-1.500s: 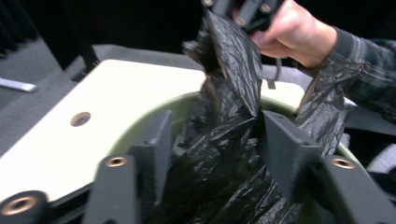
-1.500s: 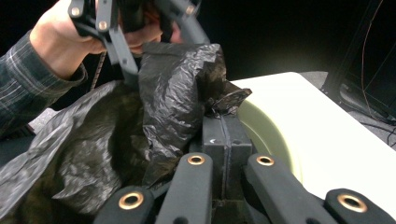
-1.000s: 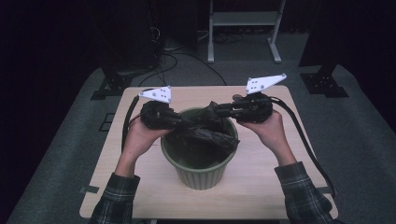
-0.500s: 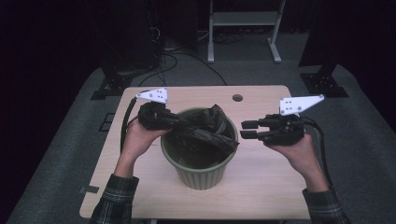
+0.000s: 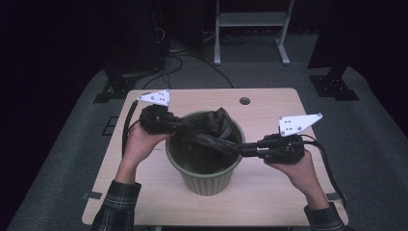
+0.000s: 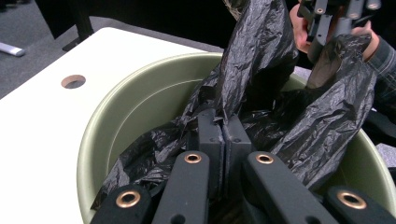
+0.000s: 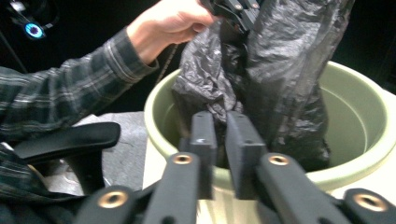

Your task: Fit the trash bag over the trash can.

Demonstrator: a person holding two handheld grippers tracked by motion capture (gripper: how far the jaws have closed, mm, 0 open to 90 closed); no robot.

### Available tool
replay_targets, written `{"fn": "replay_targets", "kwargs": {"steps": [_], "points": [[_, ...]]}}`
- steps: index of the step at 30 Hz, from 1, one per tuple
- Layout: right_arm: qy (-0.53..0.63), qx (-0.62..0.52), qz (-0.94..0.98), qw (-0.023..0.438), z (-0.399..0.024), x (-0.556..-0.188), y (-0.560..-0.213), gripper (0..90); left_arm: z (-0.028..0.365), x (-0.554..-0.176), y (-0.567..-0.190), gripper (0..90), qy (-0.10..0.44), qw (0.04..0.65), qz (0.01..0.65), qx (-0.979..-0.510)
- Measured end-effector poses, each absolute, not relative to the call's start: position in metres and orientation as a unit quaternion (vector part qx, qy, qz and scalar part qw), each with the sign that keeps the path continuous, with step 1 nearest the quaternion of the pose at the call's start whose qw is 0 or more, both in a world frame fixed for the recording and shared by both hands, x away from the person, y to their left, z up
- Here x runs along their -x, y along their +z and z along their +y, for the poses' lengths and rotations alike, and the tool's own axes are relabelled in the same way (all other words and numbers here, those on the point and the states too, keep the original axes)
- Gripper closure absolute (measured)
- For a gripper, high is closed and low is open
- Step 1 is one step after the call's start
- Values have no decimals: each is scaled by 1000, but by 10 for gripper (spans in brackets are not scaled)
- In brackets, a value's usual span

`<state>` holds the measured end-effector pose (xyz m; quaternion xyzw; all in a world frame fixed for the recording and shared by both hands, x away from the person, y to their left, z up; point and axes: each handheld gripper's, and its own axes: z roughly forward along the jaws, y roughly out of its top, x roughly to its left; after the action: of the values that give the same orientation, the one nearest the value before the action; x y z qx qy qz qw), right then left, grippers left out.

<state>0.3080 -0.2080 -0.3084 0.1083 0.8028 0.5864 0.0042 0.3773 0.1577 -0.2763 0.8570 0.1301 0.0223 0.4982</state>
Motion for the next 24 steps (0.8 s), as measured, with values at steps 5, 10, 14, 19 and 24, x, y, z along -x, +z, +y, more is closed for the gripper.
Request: {"fn": "replay_targets", "kwargs": {"steps": [5, 10, 14, 19, 24], "points": [[580, -118, 806, 13, -208, -314, -310, 898, 166, -375, -277, 890, 27, 503, 135, -853], [583, -143, 799, 34, -229, -320, -310, 899, 193, -368, -281, 890, 34, 520, 154, -839], [589, -166, 789, 53, -248, -323, -308, 899, 212, -362, -283, 890, 39, 530, 165, -831], [593, -181, 781, 69, -265, -324, -304, 900, 227, -357, -287, 890, 46, 535, 177, -825], [587, -201, 780, 85, -286, -320, -309, 899, 251, -347, -295, 890, 54, 543, 196, -815]]}}
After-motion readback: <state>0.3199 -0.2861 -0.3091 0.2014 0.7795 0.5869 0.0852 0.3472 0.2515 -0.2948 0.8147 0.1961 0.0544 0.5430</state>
